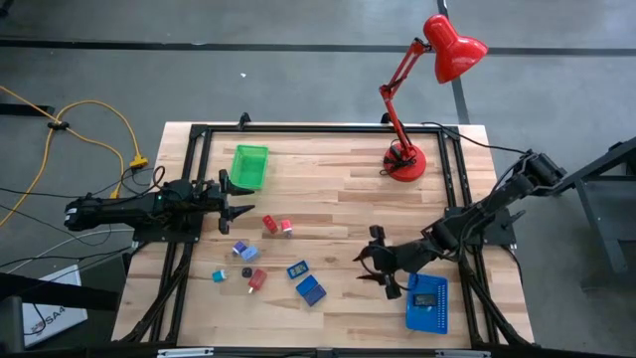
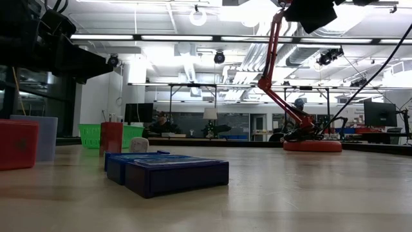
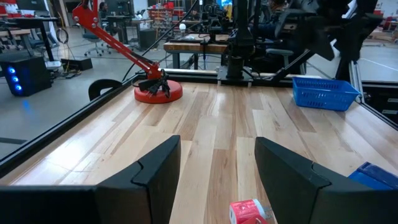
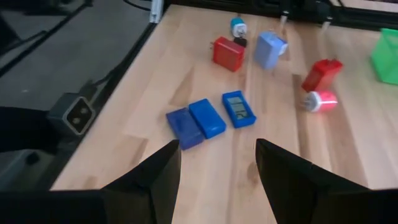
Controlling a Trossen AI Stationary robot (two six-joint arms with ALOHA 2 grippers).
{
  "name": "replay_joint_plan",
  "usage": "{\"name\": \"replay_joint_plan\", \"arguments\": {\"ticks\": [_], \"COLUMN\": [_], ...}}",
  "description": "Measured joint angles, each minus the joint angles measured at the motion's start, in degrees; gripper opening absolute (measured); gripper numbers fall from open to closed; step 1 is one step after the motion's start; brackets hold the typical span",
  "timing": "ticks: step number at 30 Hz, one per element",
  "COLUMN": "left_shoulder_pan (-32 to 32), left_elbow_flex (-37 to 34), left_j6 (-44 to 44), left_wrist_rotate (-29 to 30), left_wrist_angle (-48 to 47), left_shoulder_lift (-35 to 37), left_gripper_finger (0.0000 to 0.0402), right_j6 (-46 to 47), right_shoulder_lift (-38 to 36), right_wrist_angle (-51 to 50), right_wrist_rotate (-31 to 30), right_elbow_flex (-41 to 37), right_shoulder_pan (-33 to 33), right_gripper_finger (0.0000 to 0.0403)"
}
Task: Pick & Place Office items
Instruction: Put the dark blue digital timer into the blue bin
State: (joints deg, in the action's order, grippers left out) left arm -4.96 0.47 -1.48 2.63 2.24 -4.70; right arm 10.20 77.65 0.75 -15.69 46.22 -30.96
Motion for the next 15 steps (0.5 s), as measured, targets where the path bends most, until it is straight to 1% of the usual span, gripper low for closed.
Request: {"name": "replay_joint_plan", "arguments": {"ticks": [4,8,12,15], "left_shoulder_pan": [0.0,0.0,0.0,0.0], "left_elbow_flex": [0.0,0.0,0.0,0.0], "left_j6": [0.0,0.0,0.0,0.0], "left_wrist_rotate": [0.0,0.0,0.0,0.0], "left_wrist_angle": [0.0,0.0,0.0,0.0], "left_shoulder_lift": [0.0,0.0,0.0,0.0], "left_gripper_finger": [0.0199,0.0199,0.0199,0.0199], "right_j6": [-2.8,-7.5,-11.6,-13.7], "right_shoulder_lift": [1.1,3.3,5.8,7.5], "right_wrist_angle": [0.9,4.3,10.6,13.4], "right_wrist_rotate": [4.3,13.5,23.0,26.1], "right_elbow_flex": [0.0,0.0,0.0,0.0], "right_shoulder_pan": [0.0,1.1,3.9,6.3], "right_gripper_finger": [0.0194,0.0194,0.0194,0.0194]}}
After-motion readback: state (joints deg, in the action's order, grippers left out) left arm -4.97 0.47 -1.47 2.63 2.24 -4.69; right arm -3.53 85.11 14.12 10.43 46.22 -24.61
